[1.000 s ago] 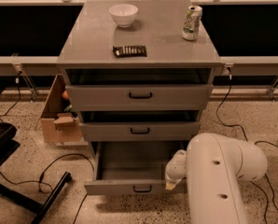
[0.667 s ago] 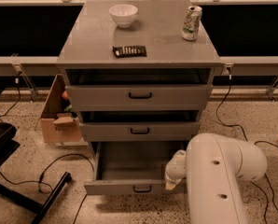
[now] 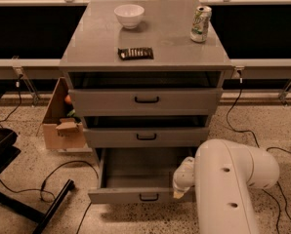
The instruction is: Open bottom drawer
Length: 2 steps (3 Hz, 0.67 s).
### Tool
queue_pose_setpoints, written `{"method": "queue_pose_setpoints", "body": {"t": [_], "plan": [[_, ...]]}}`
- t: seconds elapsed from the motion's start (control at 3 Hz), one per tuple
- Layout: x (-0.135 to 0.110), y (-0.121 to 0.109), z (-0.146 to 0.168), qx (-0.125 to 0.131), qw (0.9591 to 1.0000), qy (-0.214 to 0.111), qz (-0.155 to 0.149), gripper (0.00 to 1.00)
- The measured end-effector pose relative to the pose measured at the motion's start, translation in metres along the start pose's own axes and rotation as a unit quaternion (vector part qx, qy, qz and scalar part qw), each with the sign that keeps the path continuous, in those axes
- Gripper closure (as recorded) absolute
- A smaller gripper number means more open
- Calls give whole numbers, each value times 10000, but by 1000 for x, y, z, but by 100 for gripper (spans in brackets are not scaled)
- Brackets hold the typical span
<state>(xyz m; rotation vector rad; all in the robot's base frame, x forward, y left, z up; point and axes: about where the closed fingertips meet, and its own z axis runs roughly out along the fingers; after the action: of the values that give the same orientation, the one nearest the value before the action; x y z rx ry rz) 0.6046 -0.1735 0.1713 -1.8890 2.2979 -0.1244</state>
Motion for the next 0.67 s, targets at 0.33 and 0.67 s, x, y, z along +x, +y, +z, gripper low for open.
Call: {"method": "queue_pose_setpoints", "body": {"t": [0.33, 0.67], "plan": [[0, 0, 0, 0, 10000, 0, 0, 17], [0, 0, 0, -2, 10000, 1, 0, 0]]}}
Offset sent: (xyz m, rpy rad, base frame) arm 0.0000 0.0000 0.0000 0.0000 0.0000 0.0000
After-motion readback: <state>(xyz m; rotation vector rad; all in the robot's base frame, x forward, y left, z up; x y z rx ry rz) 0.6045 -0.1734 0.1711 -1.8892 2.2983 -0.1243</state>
